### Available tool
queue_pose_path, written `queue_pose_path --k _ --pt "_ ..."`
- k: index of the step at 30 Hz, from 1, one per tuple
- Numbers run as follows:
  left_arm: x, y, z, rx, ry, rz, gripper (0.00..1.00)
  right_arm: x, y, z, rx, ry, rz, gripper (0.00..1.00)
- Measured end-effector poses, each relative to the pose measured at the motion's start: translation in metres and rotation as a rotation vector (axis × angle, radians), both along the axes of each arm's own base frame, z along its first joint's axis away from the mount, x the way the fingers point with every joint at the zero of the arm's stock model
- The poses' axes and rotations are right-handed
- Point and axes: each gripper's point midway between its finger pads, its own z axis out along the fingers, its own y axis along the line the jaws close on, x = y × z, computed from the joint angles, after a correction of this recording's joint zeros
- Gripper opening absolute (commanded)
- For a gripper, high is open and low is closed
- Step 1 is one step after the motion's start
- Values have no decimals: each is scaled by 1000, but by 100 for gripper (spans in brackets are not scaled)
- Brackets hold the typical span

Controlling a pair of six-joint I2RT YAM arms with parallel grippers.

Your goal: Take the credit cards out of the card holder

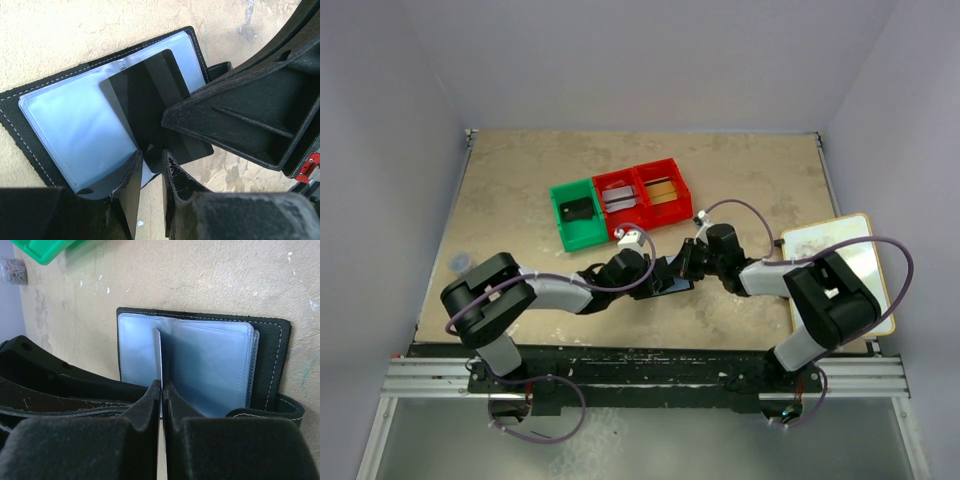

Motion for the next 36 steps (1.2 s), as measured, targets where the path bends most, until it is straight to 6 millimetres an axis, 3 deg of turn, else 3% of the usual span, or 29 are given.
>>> queue_pose_path --k 6,12,19,23,28,32,36 --pt "-3 10 7 1 -15 17 19 1 -3 2 -2 -10 -19 0" --pt "-1 26 23 -13 -66 66 23 5 -10 17 -10 -59 -65 0" --pt "3 51 45 -29 -135 157 50 0 -17 24 1 -99 -88 0" --pt "5 75 62 -43 -189 246 58 -5 -19 34 24 -141 -87 0" --pt "6 112 82 -42 -248 376 68 -4 -9 63 66 -255 -62 0" --pt "6 142 96 -23 -289 476 74 -12 6 82 61 -375 -10 0" --pt "3 171 93 59 -303 555 76 -26 28 99 23 -514 74 0"
